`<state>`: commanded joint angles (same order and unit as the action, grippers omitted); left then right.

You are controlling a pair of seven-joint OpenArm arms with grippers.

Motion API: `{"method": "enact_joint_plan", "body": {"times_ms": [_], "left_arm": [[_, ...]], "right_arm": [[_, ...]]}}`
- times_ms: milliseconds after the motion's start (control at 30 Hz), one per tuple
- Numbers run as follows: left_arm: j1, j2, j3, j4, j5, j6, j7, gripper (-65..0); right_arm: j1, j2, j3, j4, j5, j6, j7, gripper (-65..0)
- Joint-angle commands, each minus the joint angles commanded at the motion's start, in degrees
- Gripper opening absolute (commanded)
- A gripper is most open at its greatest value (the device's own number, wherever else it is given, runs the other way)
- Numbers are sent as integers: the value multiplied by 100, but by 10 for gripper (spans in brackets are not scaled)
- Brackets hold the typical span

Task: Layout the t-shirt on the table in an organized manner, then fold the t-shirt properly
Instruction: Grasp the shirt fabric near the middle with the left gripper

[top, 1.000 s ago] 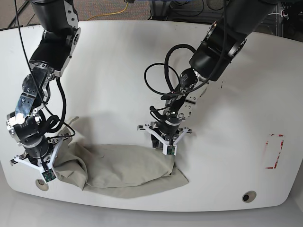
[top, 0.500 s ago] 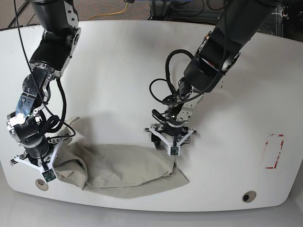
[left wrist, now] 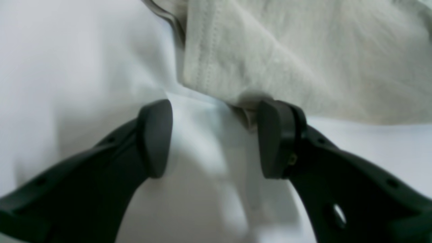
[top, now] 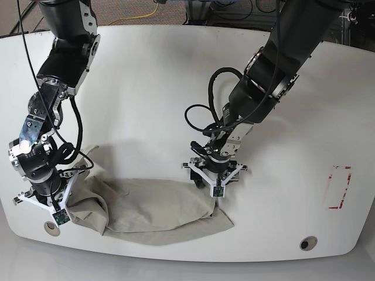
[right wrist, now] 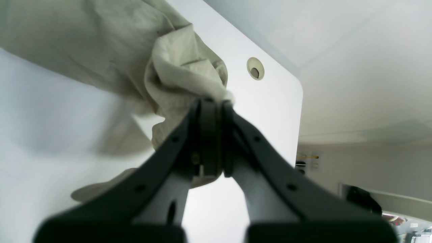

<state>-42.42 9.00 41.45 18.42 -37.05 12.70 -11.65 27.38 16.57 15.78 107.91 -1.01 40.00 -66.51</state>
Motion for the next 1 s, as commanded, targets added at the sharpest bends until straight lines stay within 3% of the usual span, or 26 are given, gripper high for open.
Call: {"method": "enact_joint_plan", "body": {"times_ms": [200, 400, 600, 700, 1000], "left_arm": [[-149, 0, 0, -9, -9, 0, 9, -271], [-158, 0, 0, 0, -9, -9, 9, -192], [-193, 0, 0, 35, -9, -35, 9, -190], [-237, 0, 0, 35, -9, -281, 18, -192], [-237, 0, 0, 9, -9, -299, 18, -197]], "right_arm": [[-9, 0, 0, 123, 0, 0, -35, -647], [-9, 9, 9, 132, 0, 0, -114, -645], [-9, 0, 0, 255, 9, 0, -114, -645], [-18, 0, 0, 273, 9, 0, -114, -645], [-18, 0, 18, 273, 9, 0, -114, -645]]}}
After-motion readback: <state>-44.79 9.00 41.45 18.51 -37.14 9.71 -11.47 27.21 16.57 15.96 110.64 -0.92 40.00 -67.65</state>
